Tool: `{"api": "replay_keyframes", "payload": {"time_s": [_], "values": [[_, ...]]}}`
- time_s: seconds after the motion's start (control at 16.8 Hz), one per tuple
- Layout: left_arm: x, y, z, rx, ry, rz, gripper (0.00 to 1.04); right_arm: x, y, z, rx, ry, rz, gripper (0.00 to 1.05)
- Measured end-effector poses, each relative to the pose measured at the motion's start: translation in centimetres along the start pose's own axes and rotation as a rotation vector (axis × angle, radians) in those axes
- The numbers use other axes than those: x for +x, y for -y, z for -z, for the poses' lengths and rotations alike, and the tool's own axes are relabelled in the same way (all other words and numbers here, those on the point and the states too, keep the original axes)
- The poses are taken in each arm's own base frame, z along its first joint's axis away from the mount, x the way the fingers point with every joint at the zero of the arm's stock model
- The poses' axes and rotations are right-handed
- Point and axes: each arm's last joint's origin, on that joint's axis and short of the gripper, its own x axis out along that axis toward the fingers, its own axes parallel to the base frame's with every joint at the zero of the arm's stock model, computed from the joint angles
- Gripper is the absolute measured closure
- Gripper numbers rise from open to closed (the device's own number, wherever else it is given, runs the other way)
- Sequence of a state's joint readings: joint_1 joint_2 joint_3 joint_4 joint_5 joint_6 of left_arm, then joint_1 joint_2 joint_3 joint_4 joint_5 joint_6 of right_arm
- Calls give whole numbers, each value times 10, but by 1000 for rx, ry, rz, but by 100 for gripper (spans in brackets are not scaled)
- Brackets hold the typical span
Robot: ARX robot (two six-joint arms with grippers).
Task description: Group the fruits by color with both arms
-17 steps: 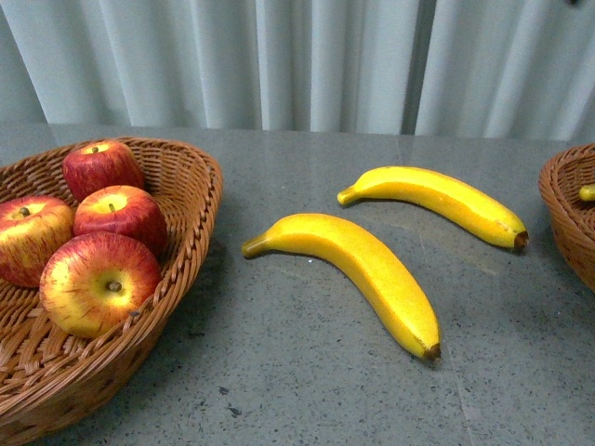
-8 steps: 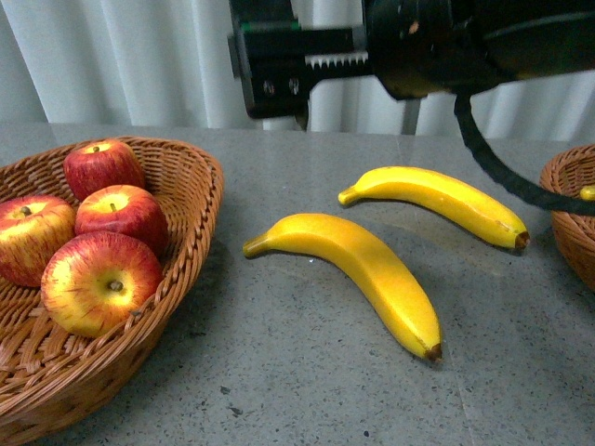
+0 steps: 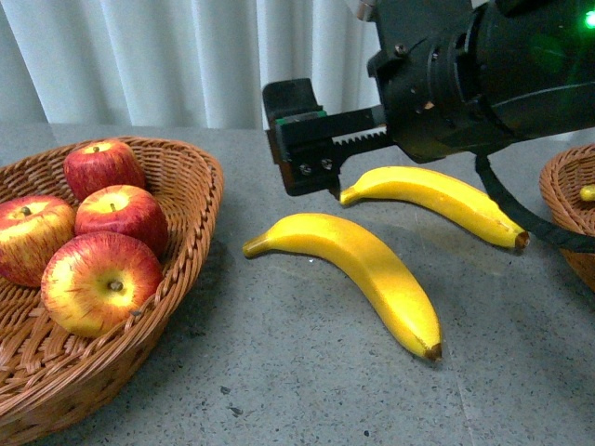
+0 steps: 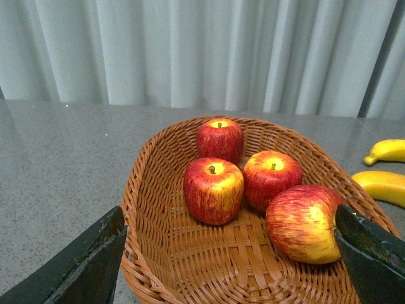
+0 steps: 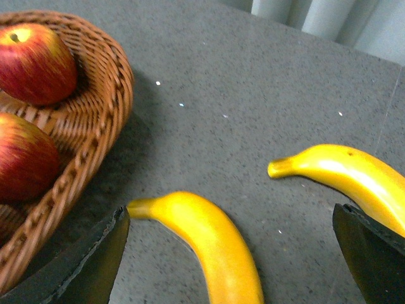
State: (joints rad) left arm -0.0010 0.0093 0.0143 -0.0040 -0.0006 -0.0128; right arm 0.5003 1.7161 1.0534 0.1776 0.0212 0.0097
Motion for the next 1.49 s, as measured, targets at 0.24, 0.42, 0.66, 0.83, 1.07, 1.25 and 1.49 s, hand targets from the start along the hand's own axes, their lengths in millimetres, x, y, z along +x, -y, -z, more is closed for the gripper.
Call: {"api": "replay_keyframes", "payload": {"time_s": [0.24, 0.42, 0.66, 0.83, 1.07, 1.25, 1.49], "values": [[0, 0, 0, 0, 0, 0, 7, -4, 11, 53, -2, -309, -31, 7], [0, 0, 0, 0, 0, 0, 7, -1, 2, 60, -16, -329, -57, 7], [0, 0, 0, 0, 0, 0, 7, 5, -7, 75, -39, -359, -62, 7], [0, 0, 0, 0, 0, 0, 7, 8, -13, 76, -63, -345, -47, 22], [0, 0, 0, 0, 0, 0, 7, 7, -7, 73, -55, -328, -27, 67], [0, 0, 0, 0, 0, 0, 7, -6, 10, 58, -22, -279, -1, 73], [0, 0, 0, 0, 0, 0, 7, -32, 46, 32, 57, -166, 32, 73]]}}
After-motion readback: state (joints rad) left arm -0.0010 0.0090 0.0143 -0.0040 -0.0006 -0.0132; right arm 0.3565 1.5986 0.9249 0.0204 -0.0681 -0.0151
